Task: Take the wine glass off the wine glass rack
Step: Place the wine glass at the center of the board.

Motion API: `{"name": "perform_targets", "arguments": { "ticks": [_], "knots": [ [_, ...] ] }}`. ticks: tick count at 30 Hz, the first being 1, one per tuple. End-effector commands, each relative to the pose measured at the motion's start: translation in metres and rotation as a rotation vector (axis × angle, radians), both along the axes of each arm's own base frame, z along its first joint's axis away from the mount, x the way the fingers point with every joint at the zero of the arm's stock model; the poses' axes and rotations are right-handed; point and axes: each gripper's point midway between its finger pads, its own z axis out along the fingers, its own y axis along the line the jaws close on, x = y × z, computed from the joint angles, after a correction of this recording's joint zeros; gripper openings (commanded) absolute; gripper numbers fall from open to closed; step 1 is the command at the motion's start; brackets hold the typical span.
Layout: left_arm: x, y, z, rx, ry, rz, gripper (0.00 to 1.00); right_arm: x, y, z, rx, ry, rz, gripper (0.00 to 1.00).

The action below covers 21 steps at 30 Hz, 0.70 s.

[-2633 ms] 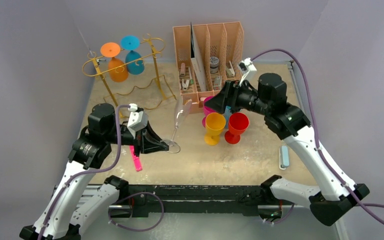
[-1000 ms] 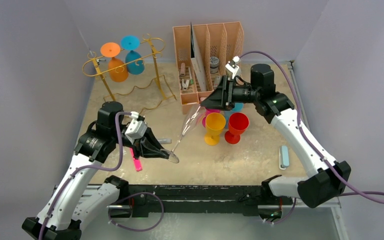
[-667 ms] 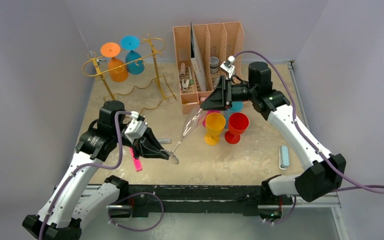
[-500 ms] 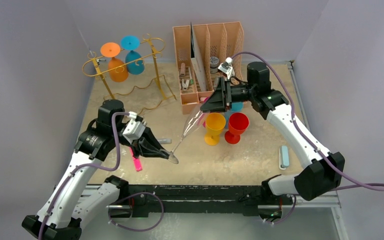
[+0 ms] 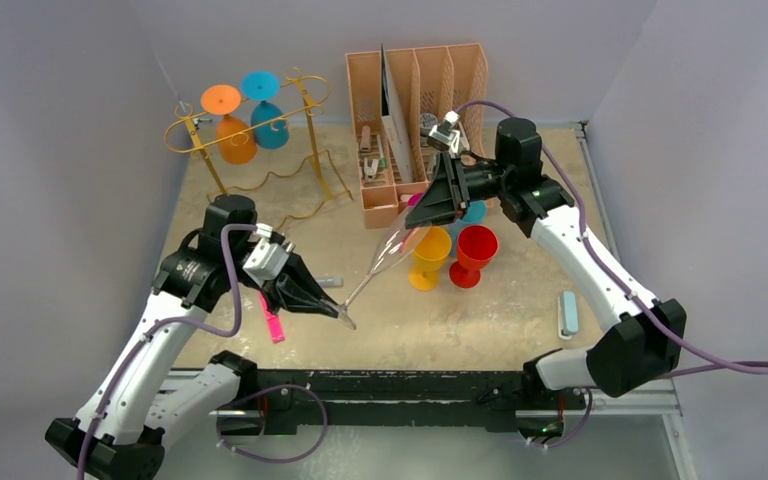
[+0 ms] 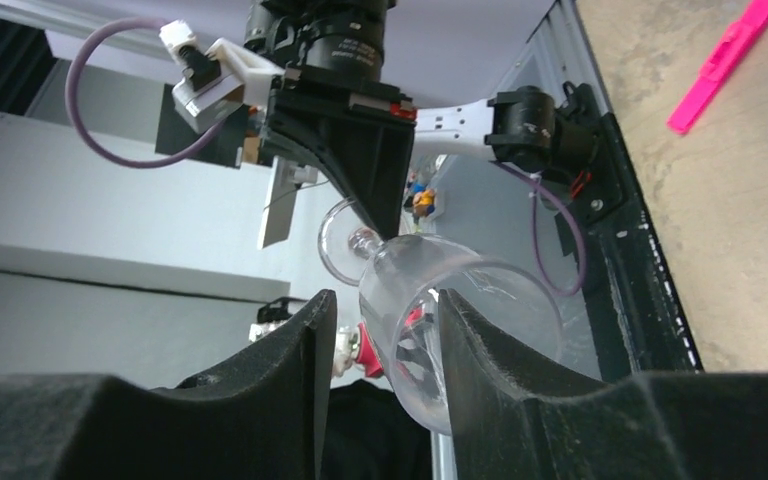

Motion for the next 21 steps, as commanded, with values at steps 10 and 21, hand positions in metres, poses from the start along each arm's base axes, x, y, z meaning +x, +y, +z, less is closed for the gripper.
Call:
{"name": "perform_targets", "arguments": {
  "ticks": [10, 21],
  "knots": [
    [0.018, -0.005, 0.008, -0.023, -0.111, 0.018, 0.00, -0.038, -0.016, 0.033, 0.071, -0.044, 0.173, 0.23],
    [0.016, -0.002, 0.001, 0.008, -0.083, 0.040, 0.00, -0.042, -0.016, 0.038, 0.088, -0.102, 0.146, 0.00]
  ]
}}
